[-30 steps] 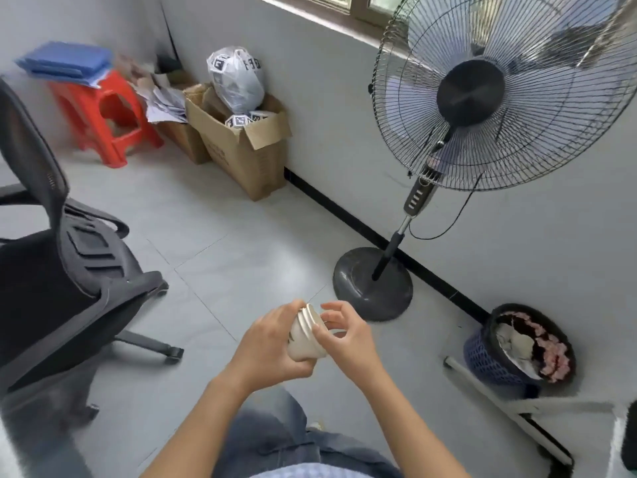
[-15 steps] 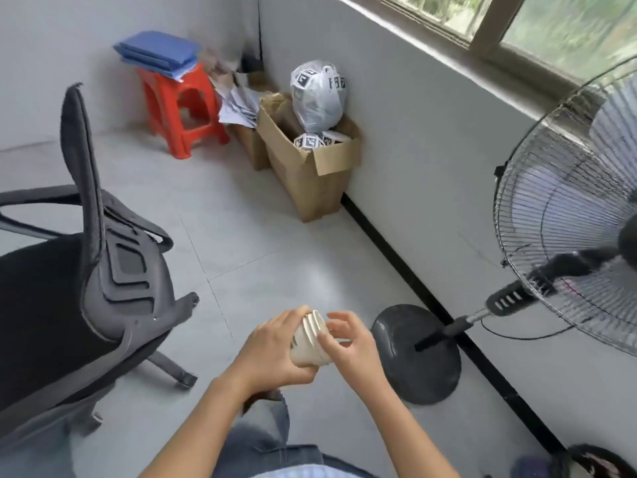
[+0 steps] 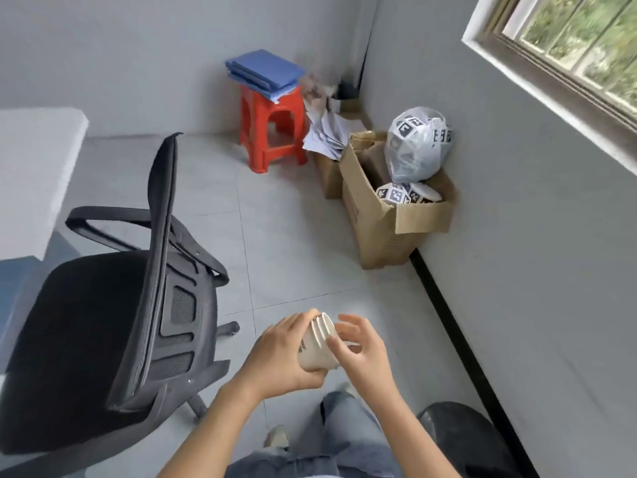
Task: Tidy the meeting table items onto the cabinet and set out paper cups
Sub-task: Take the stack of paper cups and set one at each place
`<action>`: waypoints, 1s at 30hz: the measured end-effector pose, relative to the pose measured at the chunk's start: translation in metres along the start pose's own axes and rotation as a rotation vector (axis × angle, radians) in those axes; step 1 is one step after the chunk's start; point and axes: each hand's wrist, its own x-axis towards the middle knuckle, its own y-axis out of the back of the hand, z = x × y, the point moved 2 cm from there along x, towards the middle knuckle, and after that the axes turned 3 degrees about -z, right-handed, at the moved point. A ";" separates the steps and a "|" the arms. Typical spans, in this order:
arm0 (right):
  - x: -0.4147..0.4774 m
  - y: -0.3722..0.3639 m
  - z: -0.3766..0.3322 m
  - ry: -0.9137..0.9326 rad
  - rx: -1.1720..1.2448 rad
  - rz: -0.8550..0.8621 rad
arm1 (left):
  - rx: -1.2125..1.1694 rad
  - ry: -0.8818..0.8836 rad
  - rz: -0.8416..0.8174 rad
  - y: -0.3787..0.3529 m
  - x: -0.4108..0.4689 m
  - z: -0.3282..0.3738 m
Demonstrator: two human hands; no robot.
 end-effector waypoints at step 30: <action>0.463 -0.068 -0.166 0.157 -0.079 -0.804 | -0.104 0.547 0.598 0.200 0.325 -0.130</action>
